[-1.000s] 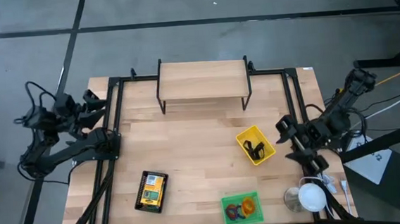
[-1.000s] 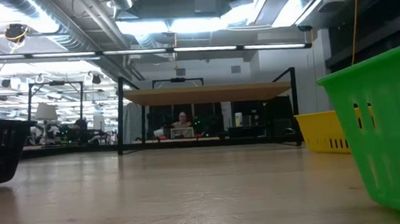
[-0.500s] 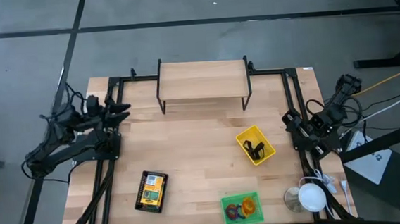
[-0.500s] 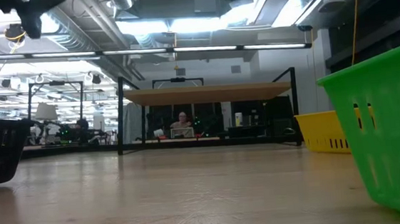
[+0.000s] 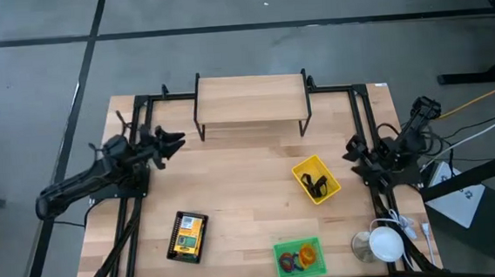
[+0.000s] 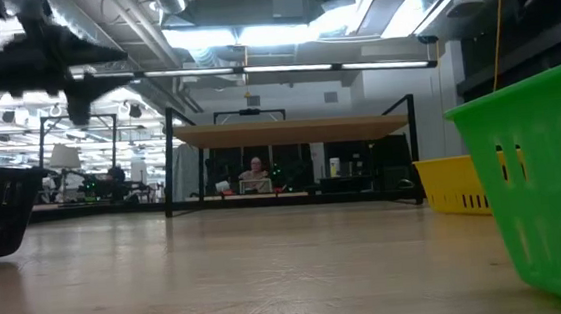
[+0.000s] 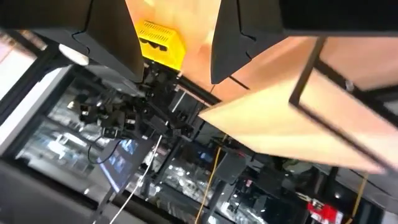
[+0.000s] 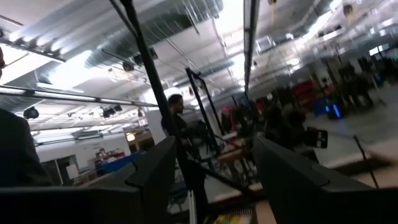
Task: Pick & Place Office Desk Supplies
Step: Return to Home Position
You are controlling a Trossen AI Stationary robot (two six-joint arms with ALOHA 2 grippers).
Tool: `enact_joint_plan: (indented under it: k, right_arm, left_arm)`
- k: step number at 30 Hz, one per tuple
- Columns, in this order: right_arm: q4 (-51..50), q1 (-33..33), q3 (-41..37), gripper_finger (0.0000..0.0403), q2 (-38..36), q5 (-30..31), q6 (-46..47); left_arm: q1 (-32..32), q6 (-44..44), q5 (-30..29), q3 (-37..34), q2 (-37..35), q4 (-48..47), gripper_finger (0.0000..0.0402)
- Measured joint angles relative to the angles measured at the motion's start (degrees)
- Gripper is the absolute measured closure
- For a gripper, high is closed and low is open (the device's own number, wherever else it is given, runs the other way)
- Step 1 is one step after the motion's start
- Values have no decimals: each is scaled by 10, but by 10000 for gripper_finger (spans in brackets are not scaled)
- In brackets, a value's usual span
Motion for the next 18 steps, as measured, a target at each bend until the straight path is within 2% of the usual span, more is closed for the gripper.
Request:
enact_joint_plan:
  k: [2, 6, 10, 13, 16, 18]
  right_arm:
    - [-27, 0, 0, 186, 0, 15, 36]
    - [-73, 0, 0, 186, 0, 44, 112]
    - [-100, 0, 1, 186, 0, 55, 108]
    - [-203, 0, 1, 186, 0, 81, 131]
    - [-325, 0, 1, 186, 0, 87, 220]
    - [-359, 0, 0, 186, 6, 82, 244]
  left_arm:
    - [-5, -18, -2, -35, 0, 36, 217]
    - [-19, -5, -19, -30, 3, 18, 217]
    - [-25, -2, -40, -30, 0, -18, 215]
    - [-29, -9, -42, -29, 0, -24, 215]
    - [-31, -10, -32, -29, 0, -25, 217]
    - [-31, -1, -32, -29, 3, -27, 216]
